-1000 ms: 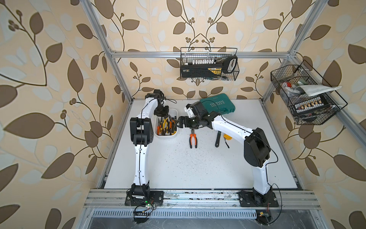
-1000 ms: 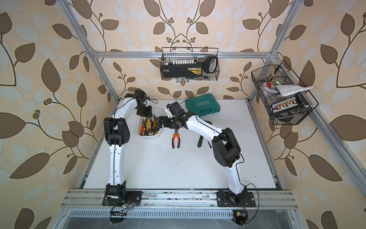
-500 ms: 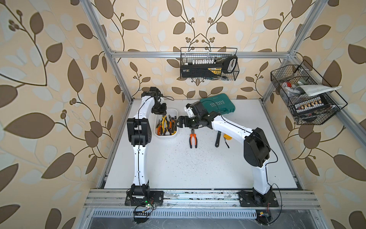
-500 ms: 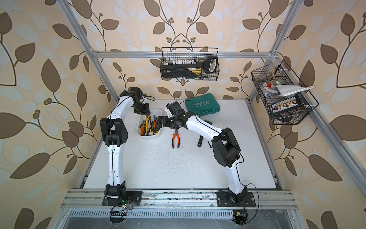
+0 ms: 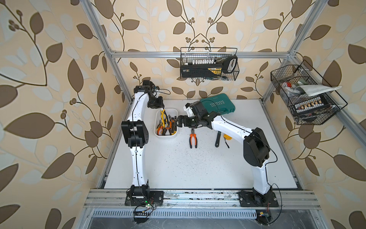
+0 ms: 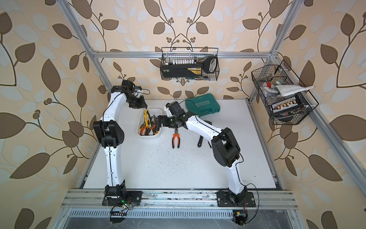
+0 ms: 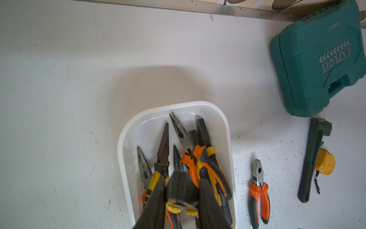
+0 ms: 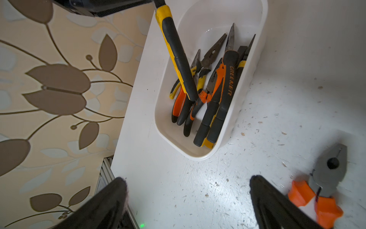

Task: Take the pliers out of the storage box
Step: Pick up the pliers from the storage box, then place the pliers at the center of the board.

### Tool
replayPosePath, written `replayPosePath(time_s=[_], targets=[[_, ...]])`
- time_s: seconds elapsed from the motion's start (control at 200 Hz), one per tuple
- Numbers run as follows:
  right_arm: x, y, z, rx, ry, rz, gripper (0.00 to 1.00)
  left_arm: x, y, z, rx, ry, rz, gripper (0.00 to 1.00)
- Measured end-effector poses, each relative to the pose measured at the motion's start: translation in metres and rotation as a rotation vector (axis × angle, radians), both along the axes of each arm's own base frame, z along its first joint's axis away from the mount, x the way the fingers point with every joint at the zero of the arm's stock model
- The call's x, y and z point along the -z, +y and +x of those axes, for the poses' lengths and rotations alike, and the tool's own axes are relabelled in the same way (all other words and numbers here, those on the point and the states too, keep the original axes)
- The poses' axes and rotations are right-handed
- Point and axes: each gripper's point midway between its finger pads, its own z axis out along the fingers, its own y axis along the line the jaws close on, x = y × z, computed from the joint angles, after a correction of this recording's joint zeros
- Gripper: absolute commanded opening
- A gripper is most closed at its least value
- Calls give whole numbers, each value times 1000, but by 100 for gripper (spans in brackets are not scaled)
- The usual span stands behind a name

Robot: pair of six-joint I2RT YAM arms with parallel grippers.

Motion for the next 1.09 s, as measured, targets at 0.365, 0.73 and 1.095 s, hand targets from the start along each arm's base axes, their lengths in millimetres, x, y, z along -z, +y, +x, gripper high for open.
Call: replayPosePath(time_s=[0.365, 0.73, 1.095], targets=[[-9, 38, 36, -85, -210, 39, 95, -7, -21, -27, 35, 78, -147, 0], [0, 63, 74, -90, -292, 27, 70, -33, -37, -52, 37, 113, -263, 0], [-1, 71, 75, -87, -288, 54, 21, -32, -41, -54, 24, 136, -302, 0]])
